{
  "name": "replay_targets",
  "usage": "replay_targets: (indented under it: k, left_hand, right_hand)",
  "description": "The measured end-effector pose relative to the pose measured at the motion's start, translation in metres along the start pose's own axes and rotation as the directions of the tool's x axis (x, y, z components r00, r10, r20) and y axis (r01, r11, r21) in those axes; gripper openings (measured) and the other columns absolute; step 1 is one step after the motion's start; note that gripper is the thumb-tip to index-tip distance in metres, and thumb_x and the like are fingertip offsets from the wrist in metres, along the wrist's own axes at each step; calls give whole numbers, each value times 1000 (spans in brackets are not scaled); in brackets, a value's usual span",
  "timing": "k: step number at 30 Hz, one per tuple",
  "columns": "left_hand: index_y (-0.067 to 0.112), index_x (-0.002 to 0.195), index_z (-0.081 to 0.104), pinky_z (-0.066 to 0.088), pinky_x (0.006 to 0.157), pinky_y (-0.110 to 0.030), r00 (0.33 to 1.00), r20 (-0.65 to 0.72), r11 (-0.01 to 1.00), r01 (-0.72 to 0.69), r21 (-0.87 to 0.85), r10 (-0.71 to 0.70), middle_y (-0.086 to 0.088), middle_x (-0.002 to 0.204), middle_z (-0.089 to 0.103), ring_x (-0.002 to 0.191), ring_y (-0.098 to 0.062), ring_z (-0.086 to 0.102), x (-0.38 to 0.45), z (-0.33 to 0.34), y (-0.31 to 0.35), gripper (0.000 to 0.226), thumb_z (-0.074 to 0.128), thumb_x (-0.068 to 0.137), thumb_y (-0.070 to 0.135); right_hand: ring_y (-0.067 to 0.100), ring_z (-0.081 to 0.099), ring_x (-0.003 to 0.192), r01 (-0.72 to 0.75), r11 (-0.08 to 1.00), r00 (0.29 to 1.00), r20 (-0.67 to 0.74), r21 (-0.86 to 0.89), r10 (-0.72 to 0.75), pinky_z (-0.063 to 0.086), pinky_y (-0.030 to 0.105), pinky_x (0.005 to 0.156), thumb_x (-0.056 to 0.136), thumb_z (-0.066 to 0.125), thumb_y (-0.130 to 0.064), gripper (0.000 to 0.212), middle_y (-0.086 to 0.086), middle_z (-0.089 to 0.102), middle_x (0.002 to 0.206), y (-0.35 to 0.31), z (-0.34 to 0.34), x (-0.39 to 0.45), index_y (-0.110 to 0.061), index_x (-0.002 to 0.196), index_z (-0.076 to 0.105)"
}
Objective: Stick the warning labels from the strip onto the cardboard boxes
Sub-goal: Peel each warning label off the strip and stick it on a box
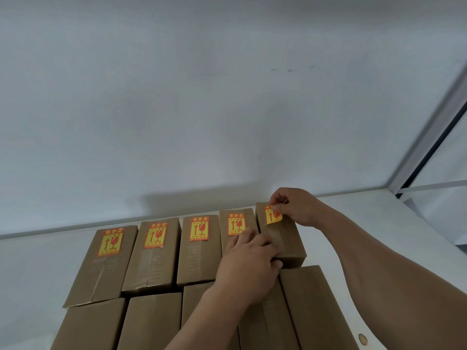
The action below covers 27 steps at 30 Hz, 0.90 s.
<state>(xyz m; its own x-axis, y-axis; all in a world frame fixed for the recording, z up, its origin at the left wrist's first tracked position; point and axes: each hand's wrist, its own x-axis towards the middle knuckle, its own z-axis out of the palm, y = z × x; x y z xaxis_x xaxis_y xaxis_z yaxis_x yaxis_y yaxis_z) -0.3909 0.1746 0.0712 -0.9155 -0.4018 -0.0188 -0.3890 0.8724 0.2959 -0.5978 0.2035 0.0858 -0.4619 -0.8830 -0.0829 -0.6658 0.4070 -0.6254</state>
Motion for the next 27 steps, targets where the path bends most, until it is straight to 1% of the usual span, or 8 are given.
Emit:
replay_targets:
  k: [8, 18, 22, 25, 27]
  left_hand:
    - [35, 139, 44, 3, 116, -42, 1000, 0, 1000, -2, 4, 2, 14, 151, 32, 144, -19, 7, -1, -1, 0, 42, 35, 99, 46]
    - [35, 139, 44, 3, 115, -42, 1000, 8, 1000, 0, -2, 0, 14, 151, 32, 144, -20, 6, -1, -1, 0, 41, 35, 100, 44]
    - [37, 139, 43, 3, 115, -43, 1000, 4, 1000, -3, -3, 3, 14, 151, 31, 144, -20, 6, -1, 0, 0, 41, 36, 100, 44]
    - [36, 139, 43, 2, 116, -43, 1000, 6, 1000, -4, 1, 4, 14, 152, 30, 144, -21, 5, -1, 0, 1, 41, 35, 100, 43]
    - [36, 139, 43, 2, 116, -44, 1000, 4, 1000, 0, 9, 0, 14, 152, 30, 144, -22, 6, -1, 1, 1, 41, 35, 100, 42]
  right_hand:
    - [8, 56, 87, -12, 1000, 1000, -12, 8, 12, 46, 21, 72, 93, 60, -19, 7, -10, 62, 95, 2, 2, 1, -22, 98, 64]
    - [7, 56, 87, -23, 999, 997, -74, 47, 26, 42, 18, 68, 94, 59, -19, 8, -11, 61, 95, 5, 11, -2, -23, 99, 64]
    - [5, 56, 86, -28, 997, 996, -86, 68, 34, 41, 18, 68, 94, 58, -19, 8, -15, 60, 92, 6, 12, -4, -23, 99, 64]
    - [8, 56, 88, -29, 999, 994, -100, 23, 31, 40, 20, 67, 94, 58, -21, 9, -14, 59, 93, 7, 14, -5, -27, 100, 60]
    - [11, 56, 91, -28, 998, 991, -136, -56, 20, 42, 23, 70, 93, 59, -23, 12, -9, 57, 100, 7, 19, -4, -29, 102, 54]
